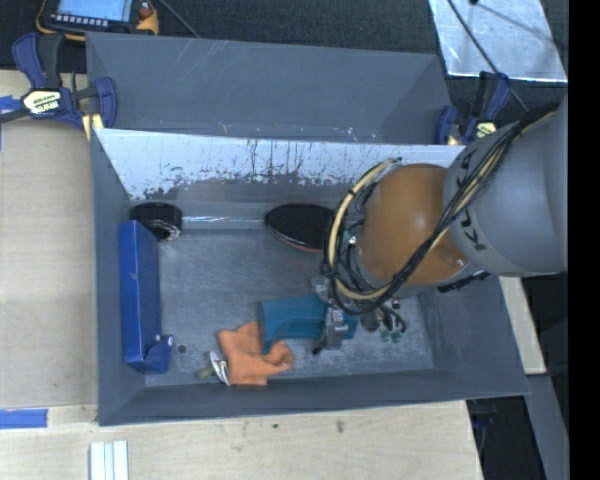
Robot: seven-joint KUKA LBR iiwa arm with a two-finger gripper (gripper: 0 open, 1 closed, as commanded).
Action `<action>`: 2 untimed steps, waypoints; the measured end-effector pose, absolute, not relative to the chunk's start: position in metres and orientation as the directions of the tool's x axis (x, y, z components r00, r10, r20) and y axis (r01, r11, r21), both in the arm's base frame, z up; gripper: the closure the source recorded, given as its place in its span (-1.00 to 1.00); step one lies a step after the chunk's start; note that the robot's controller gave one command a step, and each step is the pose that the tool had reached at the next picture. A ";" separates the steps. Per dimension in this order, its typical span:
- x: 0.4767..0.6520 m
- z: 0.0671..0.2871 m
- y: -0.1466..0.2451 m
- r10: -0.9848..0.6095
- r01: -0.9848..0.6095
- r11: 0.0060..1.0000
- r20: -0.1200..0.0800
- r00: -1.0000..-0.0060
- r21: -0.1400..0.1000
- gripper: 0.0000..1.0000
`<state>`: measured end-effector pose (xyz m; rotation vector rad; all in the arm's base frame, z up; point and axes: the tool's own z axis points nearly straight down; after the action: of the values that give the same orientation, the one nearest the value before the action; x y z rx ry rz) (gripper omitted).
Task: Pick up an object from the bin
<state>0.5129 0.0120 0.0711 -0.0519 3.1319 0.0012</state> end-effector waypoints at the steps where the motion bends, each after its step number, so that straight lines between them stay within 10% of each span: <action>1: 0.513 0.071 0.012 -0.033 -0.033 0.999 -0.009 -0.999 0.001 1.00; 2: 0.513 0.071 0.012 -0.033 -0.033 0.999 -0.009 -0.999 0.001 1.00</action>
Offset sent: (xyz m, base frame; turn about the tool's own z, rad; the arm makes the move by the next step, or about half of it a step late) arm 0.0000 0.0000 0.0000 0.0000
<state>0.5129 0.0120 0.0710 -0.0516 3.1319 0.0013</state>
